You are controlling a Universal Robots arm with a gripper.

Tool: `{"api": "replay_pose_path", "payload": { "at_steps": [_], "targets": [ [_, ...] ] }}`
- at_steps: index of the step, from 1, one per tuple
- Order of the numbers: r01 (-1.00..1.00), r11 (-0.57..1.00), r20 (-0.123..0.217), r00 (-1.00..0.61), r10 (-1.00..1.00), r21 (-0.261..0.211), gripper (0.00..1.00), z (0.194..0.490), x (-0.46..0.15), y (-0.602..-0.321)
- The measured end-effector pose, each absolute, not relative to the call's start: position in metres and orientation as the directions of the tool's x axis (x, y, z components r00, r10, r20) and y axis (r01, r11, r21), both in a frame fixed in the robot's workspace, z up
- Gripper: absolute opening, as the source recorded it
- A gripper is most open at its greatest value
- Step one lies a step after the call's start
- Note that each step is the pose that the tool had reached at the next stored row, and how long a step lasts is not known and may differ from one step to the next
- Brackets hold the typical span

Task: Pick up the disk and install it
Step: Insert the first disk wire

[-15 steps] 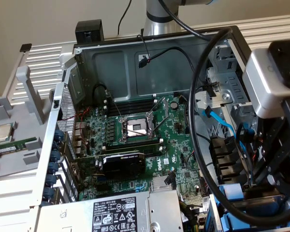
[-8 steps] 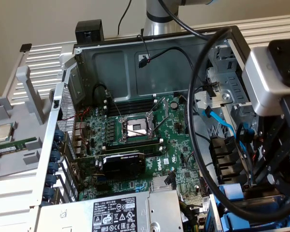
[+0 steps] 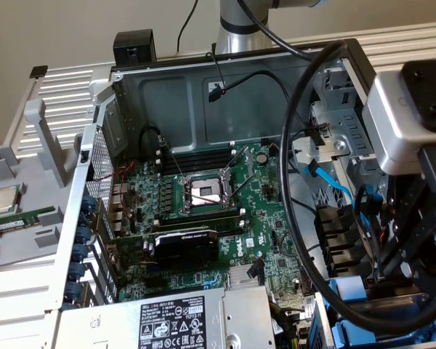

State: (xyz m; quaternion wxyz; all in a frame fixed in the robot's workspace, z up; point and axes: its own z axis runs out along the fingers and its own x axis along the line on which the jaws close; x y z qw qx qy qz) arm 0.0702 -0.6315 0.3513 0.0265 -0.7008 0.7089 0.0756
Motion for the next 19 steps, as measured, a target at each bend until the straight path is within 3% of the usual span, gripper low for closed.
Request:
{"api": "replay_pose_path", "payload": {
  "at_steps": [19],
  "targets": [
    [-0.998, 0.006, -0.143, -0.016, -0.99, 0.07, 0.16, 0.3494, 0.0703, -0.6302]
  ]
}}
